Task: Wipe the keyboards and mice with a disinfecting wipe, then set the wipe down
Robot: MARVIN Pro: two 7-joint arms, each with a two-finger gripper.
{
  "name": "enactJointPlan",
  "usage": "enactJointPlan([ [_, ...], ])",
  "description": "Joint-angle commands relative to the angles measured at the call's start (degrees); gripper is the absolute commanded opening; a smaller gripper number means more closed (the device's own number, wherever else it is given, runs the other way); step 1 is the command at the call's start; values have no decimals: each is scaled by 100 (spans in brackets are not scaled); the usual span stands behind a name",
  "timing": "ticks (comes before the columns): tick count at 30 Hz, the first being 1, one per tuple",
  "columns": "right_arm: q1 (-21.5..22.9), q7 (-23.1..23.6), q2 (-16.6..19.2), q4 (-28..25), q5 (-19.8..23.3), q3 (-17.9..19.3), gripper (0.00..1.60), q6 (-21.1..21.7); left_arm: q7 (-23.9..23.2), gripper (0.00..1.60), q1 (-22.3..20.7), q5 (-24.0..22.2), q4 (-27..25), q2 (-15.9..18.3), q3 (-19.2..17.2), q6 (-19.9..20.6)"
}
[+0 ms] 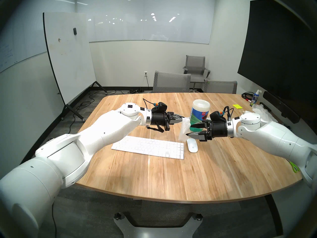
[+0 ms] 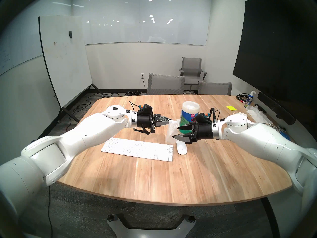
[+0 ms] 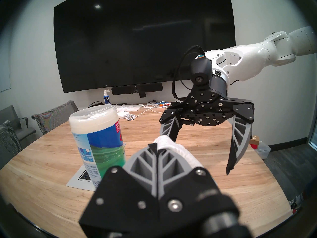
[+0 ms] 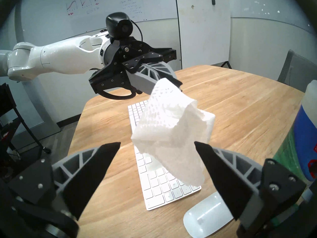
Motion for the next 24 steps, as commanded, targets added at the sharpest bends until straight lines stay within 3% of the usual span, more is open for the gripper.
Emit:
enactJointPlan([
  [1, 48, -61, -131, 66, 59, 70, 160, -49, 14, 0, -108, -36, -68, -17, -69, 15],
  [24, -8, -20, -205, 125, 116, 75, 160, -61, -154, 0, -72, -188, -134, -90, -191, -127],
])
